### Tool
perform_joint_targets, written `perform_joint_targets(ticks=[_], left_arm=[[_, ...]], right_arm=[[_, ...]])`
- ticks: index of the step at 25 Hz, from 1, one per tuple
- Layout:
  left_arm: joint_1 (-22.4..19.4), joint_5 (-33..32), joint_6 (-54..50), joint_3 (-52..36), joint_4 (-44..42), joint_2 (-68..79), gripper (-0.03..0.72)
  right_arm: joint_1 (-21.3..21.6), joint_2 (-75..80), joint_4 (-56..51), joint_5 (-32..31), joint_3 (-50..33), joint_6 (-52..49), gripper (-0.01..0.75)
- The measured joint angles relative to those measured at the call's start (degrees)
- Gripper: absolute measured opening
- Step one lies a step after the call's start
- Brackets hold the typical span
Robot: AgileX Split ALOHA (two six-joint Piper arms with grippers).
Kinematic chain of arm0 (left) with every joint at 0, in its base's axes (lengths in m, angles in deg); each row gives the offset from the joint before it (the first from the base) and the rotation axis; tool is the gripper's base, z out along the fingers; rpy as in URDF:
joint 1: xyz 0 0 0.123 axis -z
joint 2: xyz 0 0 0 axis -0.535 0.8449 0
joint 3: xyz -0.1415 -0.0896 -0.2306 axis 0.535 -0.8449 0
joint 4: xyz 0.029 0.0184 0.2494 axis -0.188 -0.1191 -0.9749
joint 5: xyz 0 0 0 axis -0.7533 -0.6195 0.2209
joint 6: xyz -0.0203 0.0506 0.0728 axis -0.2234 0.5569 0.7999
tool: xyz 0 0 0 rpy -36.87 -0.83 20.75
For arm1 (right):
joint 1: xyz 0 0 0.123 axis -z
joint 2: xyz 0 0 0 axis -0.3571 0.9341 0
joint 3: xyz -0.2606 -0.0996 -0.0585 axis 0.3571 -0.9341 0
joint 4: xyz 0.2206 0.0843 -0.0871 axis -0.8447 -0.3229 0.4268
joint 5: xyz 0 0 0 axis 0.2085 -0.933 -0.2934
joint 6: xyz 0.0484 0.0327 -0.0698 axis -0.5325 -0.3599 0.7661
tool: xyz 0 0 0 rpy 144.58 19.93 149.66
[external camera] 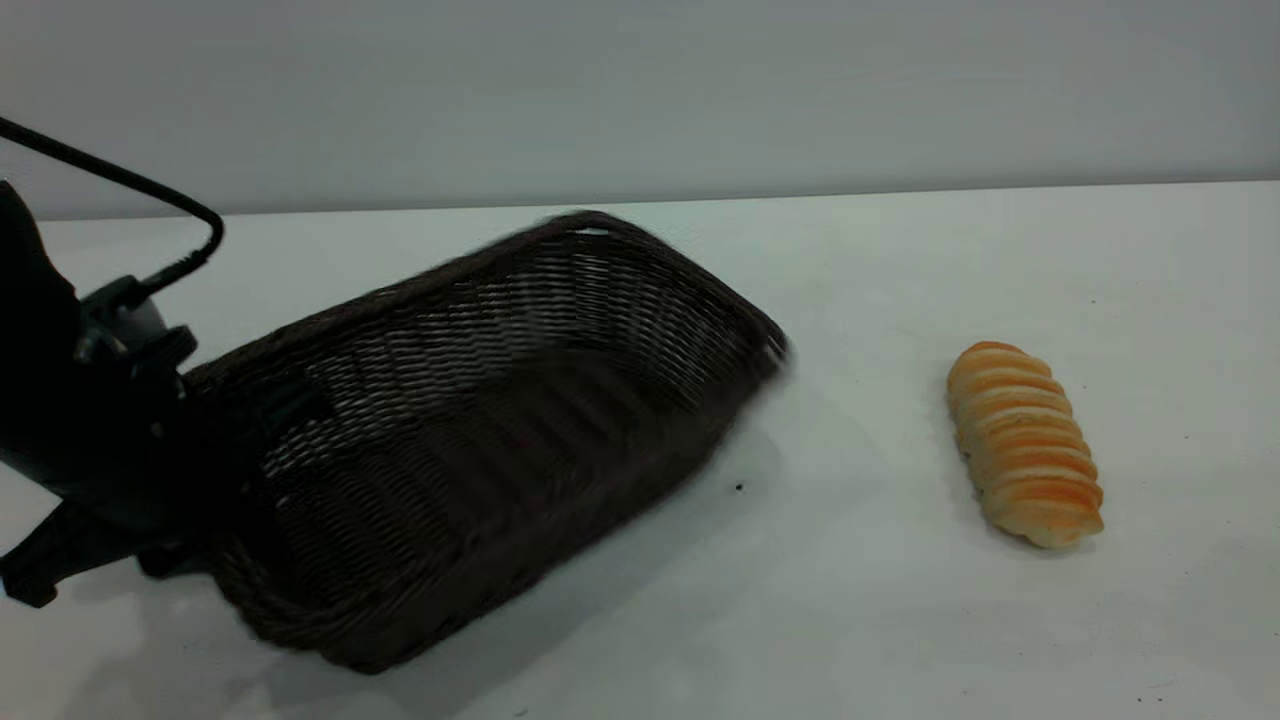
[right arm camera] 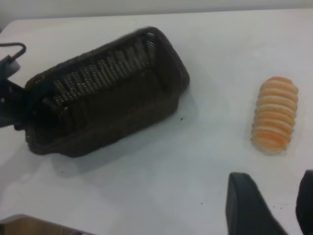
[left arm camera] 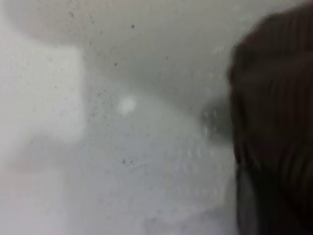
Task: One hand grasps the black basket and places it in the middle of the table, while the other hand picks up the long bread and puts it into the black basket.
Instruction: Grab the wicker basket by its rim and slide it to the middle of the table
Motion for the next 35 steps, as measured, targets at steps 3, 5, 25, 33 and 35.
perform_joint_targets(ticks=[3,5,25,33,35], left_arm=[[0.22,-0.34,0.5,0.0,-0.4,0.02,0.134],[0.22,-0.23,0.5,0.0,-0.4,0.02,0.134],[2.4,-23.46,11.04,16.3,-23.56,-5.72,0.134],[5.11,-23.74,15.25,18.81,-20.82,-1.27,0.134],[5.11,-23.55,15.3,18.87,-20.01,0.11,0.134]], right_arm=[[0.0,0.0,-0.06,-0.04,0.0,0.06,0.239],[0.0,0.0,-0.06,-0.06,0.0,0.06,0.239],[0.0,0.0,-0.06,-0.06,0.0,0.06,0.239],[0.0,0.0,-0.06,-0.17,0.0,0.06,0.239],[0.0,0.0,-0.06,-0.28,0.0,0.06,0.239]])
